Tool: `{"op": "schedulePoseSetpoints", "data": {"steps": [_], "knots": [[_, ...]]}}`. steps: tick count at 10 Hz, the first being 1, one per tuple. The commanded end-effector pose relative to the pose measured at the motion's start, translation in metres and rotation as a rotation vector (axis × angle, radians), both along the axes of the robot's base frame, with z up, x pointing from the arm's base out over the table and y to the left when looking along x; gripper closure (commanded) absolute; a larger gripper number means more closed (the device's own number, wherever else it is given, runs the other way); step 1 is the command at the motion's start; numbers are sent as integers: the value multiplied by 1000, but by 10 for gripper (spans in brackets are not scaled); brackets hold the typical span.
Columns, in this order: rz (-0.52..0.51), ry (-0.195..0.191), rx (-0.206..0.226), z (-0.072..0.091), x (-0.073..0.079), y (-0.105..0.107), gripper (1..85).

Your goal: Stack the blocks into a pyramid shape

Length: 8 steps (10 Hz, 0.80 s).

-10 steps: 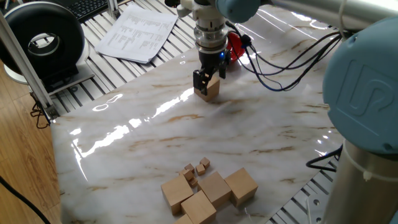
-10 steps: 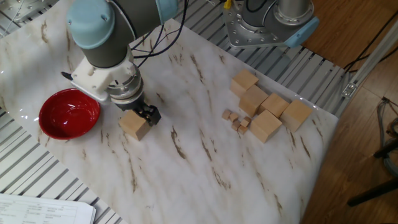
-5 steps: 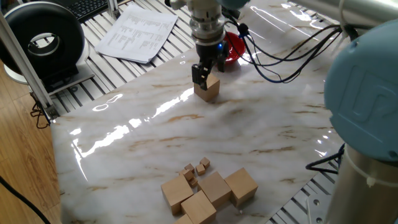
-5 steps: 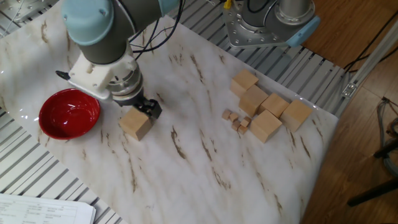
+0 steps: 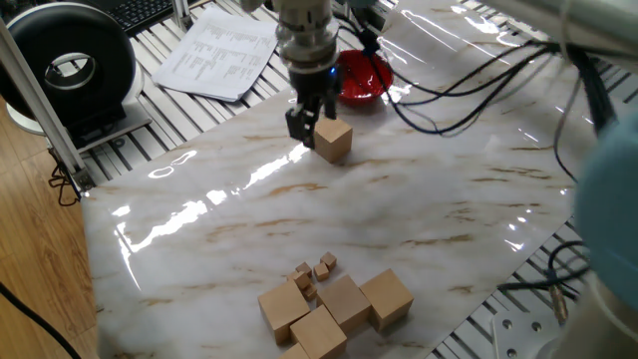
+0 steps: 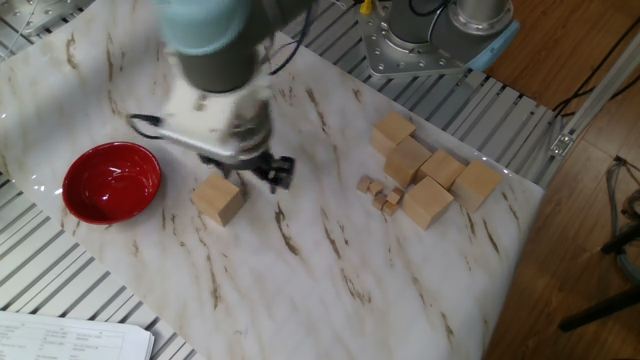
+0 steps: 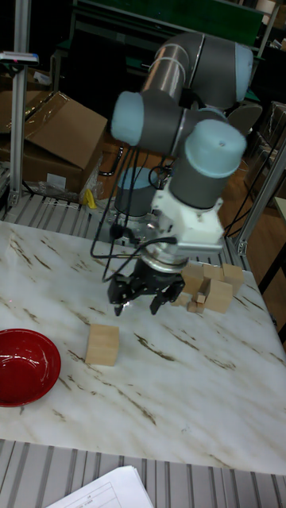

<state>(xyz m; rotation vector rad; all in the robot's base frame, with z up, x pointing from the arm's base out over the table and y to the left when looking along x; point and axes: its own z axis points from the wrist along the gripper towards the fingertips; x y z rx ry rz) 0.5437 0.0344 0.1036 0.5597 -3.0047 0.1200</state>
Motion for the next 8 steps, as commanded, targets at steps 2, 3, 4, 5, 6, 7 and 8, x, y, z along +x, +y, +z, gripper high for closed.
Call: {"op": "schedulePoseSetpoints", "data": {"steps": [2, 3, 4, 5, 6, 7, 8], "knots": [[80, -81, 50, 1, -9, 45, 450], [116, -94, 3, 1, -6, 32, 453], [118, -125, -12, -1, 0, 31, 477], [101, -156, -21, -3, 7, 33, 633], [79, -231, -69, 1, 27, 22, 803], [143, -279, -89, 4, 41, 19, 847], [237, -313, -87, 6, 53, 22, 847]]}}
